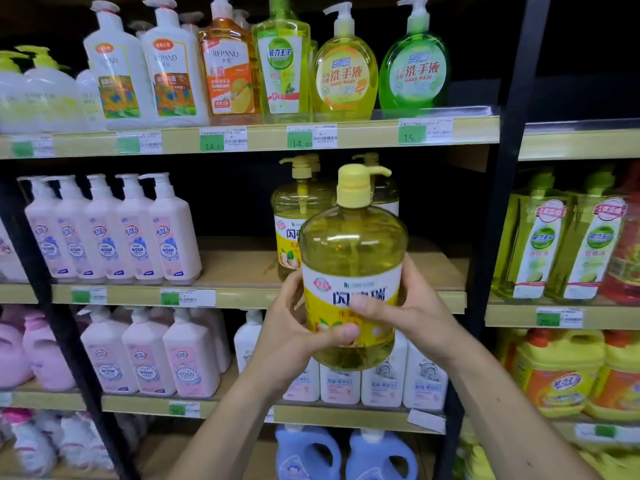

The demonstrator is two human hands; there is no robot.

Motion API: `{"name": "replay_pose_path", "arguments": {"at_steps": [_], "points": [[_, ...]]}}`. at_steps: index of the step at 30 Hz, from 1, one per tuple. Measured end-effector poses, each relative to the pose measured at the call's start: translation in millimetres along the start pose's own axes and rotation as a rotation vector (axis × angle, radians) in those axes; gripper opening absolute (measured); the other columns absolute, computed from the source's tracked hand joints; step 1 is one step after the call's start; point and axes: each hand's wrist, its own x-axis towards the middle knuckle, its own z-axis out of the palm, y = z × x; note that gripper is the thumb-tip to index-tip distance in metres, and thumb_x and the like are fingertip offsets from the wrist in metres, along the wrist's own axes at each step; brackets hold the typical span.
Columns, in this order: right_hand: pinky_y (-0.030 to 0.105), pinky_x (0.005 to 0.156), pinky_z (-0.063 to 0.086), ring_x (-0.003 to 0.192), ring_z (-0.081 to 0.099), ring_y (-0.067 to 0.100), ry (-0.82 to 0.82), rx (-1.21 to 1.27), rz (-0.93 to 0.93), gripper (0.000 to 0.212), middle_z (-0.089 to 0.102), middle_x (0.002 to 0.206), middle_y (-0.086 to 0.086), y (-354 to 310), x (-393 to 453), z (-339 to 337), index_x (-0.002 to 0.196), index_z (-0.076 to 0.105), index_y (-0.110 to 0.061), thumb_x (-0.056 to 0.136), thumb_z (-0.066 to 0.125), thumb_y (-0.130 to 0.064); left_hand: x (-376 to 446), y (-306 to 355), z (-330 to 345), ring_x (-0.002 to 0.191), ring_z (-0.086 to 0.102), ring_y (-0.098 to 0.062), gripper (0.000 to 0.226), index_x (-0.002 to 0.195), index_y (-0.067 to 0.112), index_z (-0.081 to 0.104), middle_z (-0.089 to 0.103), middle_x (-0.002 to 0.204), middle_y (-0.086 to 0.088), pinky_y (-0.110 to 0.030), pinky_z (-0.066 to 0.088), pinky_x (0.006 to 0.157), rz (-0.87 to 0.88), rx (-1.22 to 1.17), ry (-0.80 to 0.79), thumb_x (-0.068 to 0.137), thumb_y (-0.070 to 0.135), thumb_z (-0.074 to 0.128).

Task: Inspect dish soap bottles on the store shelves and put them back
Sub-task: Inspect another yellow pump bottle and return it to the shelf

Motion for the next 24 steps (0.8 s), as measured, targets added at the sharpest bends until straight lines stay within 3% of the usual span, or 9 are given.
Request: {"name": "replay_pose_path", "arguments": {"at_steps": [3,7,10,14,18,21,24], "points": [[0.053,0.083,0.066,0.109,0.078,0.018,0.006,-0.053,-0.012,0.089,0.079,0.123,-0.005,6,-5,0,0.137,0.055,-0.026,0.059,0.099,-0.035,-3,-8,-3,0.125,0.072,-0.030,0.086,0.137,0.024,0.065,0.076,0.133,-0.009,-0.033,0.061,0.096,0.006,0.035,-0.046,0.062,0.026,0.107],[0.036,0.099,0.060,0.120,0.073,0.016,0.019,-0.138,-0.052,0.097,0.077,0.127,-0.002,14,-6,-3,0.138,0.060,-0.017,0.052,0.106,-0.019,-2,-15,-11,0.116,0.074,-0.014,0.074,0.123,0.034,0.072,0.080,0.123,0.003,-0.018,0.057,0.090,0.063,0.257,-0.011,0.059,0.030,0.108],[0.027,0.098,0.058,0.125,0.070,0.020,0.006,-0.123,-0.115,0.103,0.074,0.133,0.000,17,-8,-3,0.141,0.058,-0.022,0.052,0.108,-0.012,-2,-20,-16,0.116,0.074,-0.011,0.074,0.127,0.024,0.072,0.080,0.122,0.008,-0.017,0.056,0.089,0.046,0.345,-0.011,0.062,0.032,0.107],[0.025,0.097,0.059,0.126,0.068,0.017,0.017,-0.168,-0.164,0.104,0.071,0.134,-0.007,17,-14,0,0.137,0.056,-0.033,0.047,0.107,-0.024,-1,-28,-18,0.108,0.074,-0.014,0.066,0.117,0.008,0.076,0.081,0.113,0.002,-0.026,0.056,0.089,0.098,0.462,0.002,0.063,0.040,0.099],[0.019,0.096,0.055,0.123,0.068,0.013,0.035,-0.183,-0.187,0.092,0.070,0.130,-0.012,16,-21,4,0.131,0.056,-0.037,0.054,0.104,-0.023,-6,-23,-14,0.113,0.070,0.002,0.071,0.128,0.016,0.072,0.077,0.121,0.018,-0.013,0.051,0.094,0.213,0.497,0.025,0.073,0.057,0.091],[0.020,0.091,0.056,0.116,0.070,0.013,0.046,-0.203,-0.193,0.079,0.072,0.123,-0.013,11,-26,7,0.120,0.056,-0.049,0.058,0.101,-0.029,-6,-22,-13,0.118,0.068,0.004,0.065,0.131,0.025,0.068,0.073,0.127,0.024,-0.012,0.049,0.098,0.215,0.478,0.014,0.073,0.045,0.089],[0.026,0.091,0.059,0.115,0.071,0.015,0.081,-0.217,-0.197,0.081,0.073,0.122,-0.013,11,-25,9,0.123,0.055,-0.036,0.055,0.100,-0.037,-5,-21,-15,0.120,0.069,-0.003,0.067,0.133,0.020,0.070,0.074,0.127,0.021,-0.016,0.053,0.097,0.192,0.503,-0.030,0.074,0.045,0.090]]}}
